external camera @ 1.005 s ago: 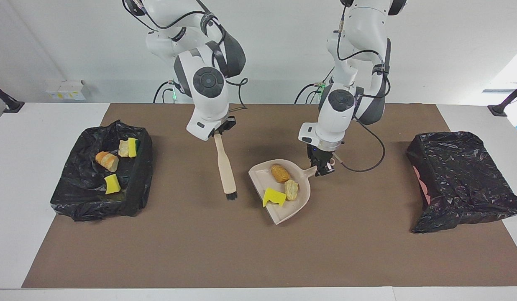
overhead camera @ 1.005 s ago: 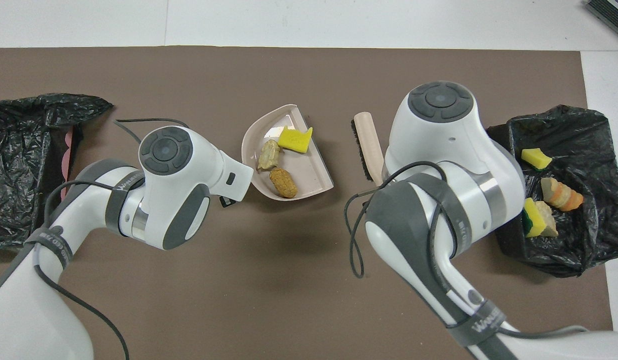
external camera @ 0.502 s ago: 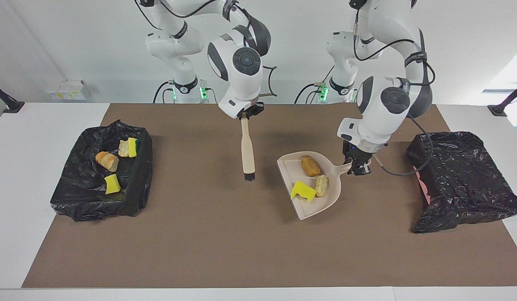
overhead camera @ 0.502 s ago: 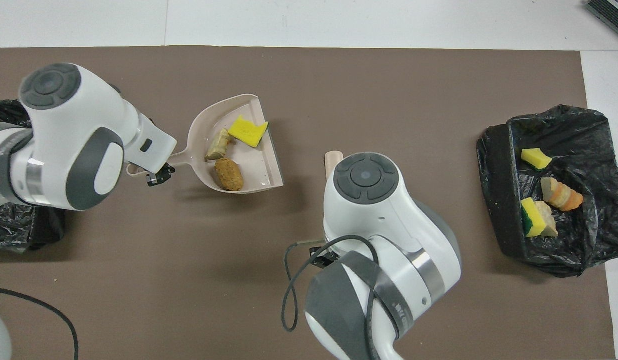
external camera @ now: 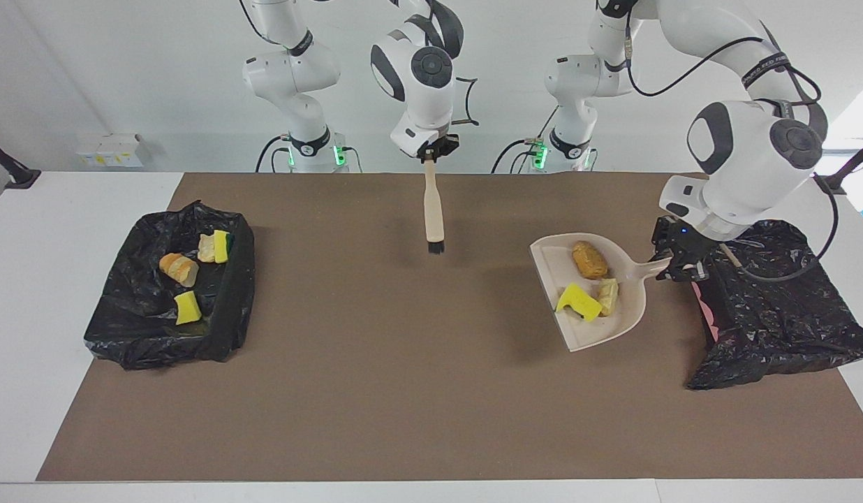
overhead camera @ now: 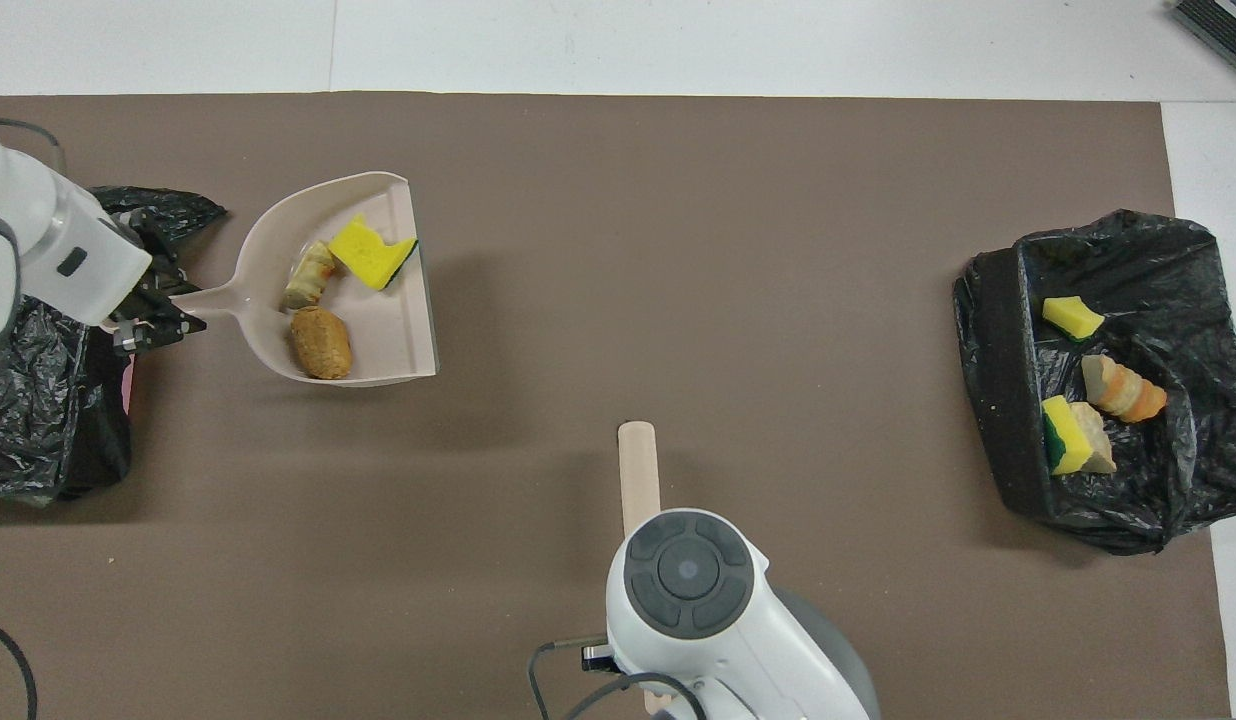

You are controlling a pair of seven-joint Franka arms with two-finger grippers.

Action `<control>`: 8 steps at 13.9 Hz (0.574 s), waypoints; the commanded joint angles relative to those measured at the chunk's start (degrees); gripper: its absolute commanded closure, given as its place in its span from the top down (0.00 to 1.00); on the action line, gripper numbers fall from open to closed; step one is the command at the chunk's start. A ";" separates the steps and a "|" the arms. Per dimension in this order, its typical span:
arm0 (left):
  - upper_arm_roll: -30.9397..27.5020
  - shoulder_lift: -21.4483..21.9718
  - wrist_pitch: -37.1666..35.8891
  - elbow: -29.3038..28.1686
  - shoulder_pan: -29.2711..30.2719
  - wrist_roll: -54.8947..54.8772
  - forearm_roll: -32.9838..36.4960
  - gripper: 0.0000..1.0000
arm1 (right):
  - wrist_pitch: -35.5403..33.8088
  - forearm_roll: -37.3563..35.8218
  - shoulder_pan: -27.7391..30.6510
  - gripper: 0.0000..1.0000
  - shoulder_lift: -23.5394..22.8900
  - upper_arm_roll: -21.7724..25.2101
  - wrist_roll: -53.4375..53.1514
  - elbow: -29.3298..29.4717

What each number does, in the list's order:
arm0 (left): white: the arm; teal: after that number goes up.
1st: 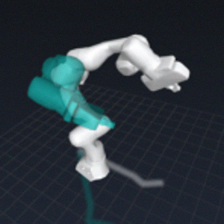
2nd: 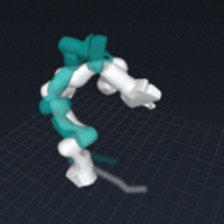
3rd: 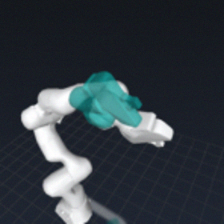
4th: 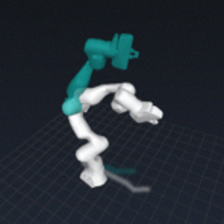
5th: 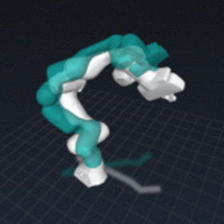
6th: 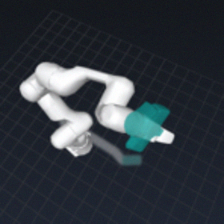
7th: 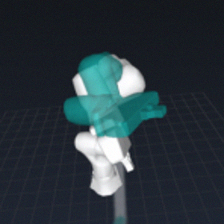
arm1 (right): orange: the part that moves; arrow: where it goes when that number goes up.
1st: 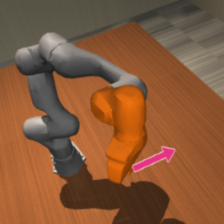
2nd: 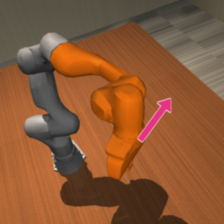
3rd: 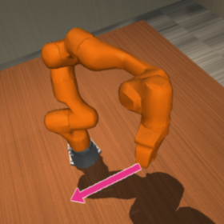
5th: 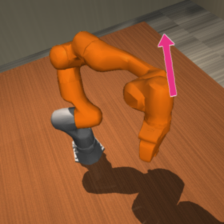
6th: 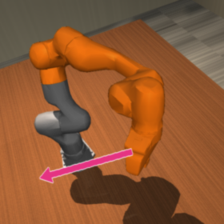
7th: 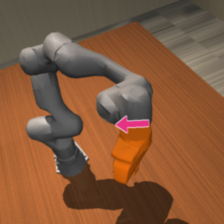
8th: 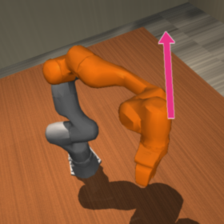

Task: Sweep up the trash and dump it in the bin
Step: 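Tip the dustpan into the black bag with the left gripper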

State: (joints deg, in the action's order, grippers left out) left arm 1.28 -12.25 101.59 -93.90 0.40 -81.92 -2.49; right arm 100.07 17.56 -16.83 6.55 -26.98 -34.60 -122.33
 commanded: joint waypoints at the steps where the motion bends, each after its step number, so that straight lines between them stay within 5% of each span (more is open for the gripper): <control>1: 0.30 0.30 -3.06 1.97 5.29 -7.34 -0.67 0.00 | 8.34 2.04 -3.55 0.00 3.64 0.18 -2.56 -8.51; 5: 0.21 -0.05 -5.52 4.68 13.91 -19.65 -0.41 0.00 | 14.95 2.04 -6.45 0.00 2.77 0.09 -4.94 -12.66; 8: 0.21 -0.05 -5.53 5.13 20.58 -25.29 -0.41 0.00 | 20.94 2.04 -10.14 0.00 -2.14 0.18 -10.03 -13.11</control>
State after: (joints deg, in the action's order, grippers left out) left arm 0.82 -12.19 97.90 -90.33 17.05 -103.85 -2.45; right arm 117.63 18.19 -25.28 6.83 -26.98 -41.45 -135.05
